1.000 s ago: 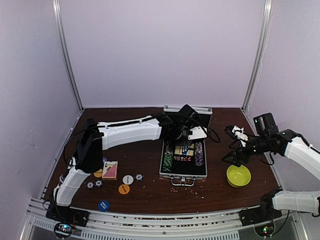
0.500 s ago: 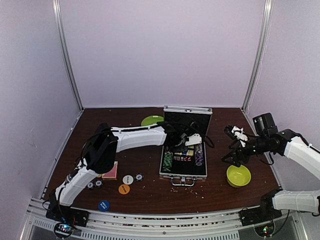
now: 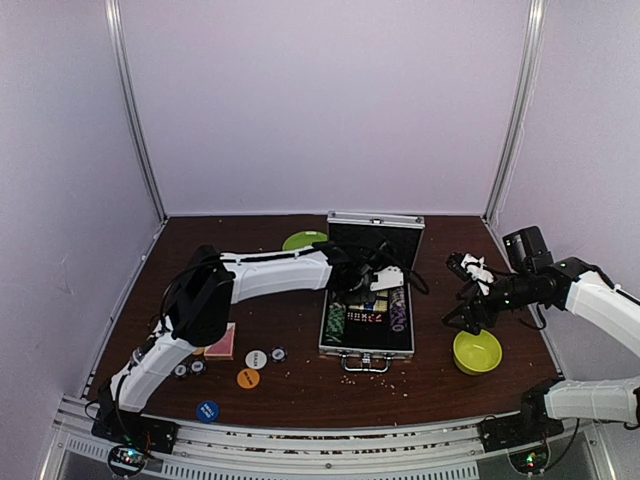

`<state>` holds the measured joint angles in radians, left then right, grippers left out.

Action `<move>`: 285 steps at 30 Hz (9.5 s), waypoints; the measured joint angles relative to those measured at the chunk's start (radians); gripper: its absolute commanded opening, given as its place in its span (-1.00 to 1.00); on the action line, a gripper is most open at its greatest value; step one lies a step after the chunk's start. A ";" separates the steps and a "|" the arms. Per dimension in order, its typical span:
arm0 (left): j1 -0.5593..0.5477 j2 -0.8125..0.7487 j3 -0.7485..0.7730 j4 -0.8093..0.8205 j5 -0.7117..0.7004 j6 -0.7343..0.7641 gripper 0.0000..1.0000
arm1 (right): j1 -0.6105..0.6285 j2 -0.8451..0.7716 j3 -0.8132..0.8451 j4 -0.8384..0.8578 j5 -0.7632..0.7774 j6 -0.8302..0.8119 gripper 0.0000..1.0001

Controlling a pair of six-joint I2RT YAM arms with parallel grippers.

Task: Pack up texas hold em set

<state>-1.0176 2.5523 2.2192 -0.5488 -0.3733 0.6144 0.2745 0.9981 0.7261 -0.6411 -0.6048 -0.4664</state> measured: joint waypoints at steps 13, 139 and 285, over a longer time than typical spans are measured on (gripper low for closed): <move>-0.019 -0.041 -0.073 -0.014 0.064 -0.068 -1.00 | 0.000 -0.006 0.000 -0.007 0.000 -0.002 0.66; -0.038 -0.761 -0.683 -0.264 0.221 -0.620 0.20 | 0.000 -0.014 0.000 -0.021 0.038 -0.043 0.64; -0.032 -0.920 -0.879 -0.117 -0.274 -0.804 0.96 | -0.007 0.085 0.003 -0.064 0.082 -0.059 0.62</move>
<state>-1.0500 1.6325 1.3399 -0.6662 -0.6468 -0.1894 0.2676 1.0828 0.7288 -0.7052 -0.5228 -0.5255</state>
